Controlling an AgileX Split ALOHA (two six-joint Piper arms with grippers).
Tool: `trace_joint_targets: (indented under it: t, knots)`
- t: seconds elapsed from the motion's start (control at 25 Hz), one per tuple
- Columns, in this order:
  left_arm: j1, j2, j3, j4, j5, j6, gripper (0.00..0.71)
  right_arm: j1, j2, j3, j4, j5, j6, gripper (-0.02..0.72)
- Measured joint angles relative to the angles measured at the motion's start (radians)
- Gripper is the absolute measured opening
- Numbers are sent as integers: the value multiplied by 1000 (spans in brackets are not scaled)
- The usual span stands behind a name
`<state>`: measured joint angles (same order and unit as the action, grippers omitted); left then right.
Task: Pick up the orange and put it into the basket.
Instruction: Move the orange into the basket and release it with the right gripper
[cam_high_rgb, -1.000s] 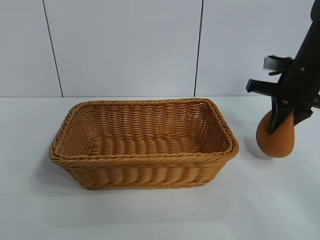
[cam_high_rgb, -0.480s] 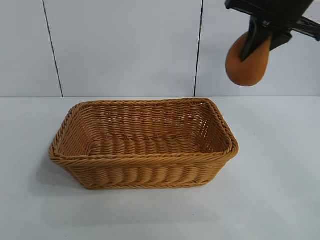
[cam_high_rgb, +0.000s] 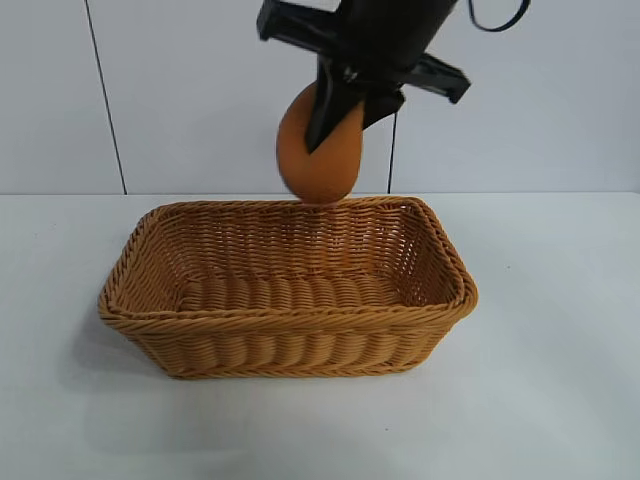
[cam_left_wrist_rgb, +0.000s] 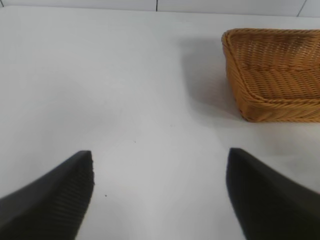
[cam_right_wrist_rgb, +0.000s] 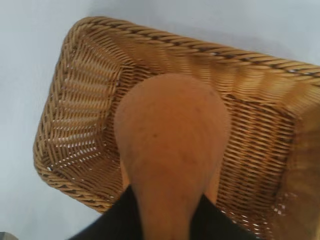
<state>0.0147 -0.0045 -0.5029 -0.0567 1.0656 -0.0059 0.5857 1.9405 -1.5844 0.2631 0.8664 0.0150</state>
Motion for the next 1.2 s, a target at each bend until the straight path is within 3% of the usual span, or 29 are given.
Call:
trace_joint_targets:
  t: [0.24, 0.48, 0.6, 0.72, 0.76, 0.84, 1.08, 1.2]
  knots:
    - [0, 0, 0, 0, 0, 0, 529, 17, 146, 0, 0, -142, 2, 48]
    - [0, 0, 0, 0, 0, 0, 529, 17, 225, 0, 3, -163, 2, 67]
    - [0, 0, 0, 0, 0, 0, 529, 17, 224, -7, 8, -162, 2, 213]
    - [0, 0, 0, 0, 0, 0, 529, 17, 223, -12, 9, -151, 2, 464]
    - [0, 0, 0, 0, 0, 0, 529, 17, 220, -13, 10, -141, 2, 536]
    - [0, 0, 0, 0, 0, 0, 529, 17, 220, -27, 9, -98, 2, 603]
    - [0, 0, 0, 0, 0, 0, 529, 17, 220, -209, -49, 133, 29, 631]
    - [0, 0, 0, 0, 0, 0, 529, 17, 219, -328, -130, 269, 48, 631]
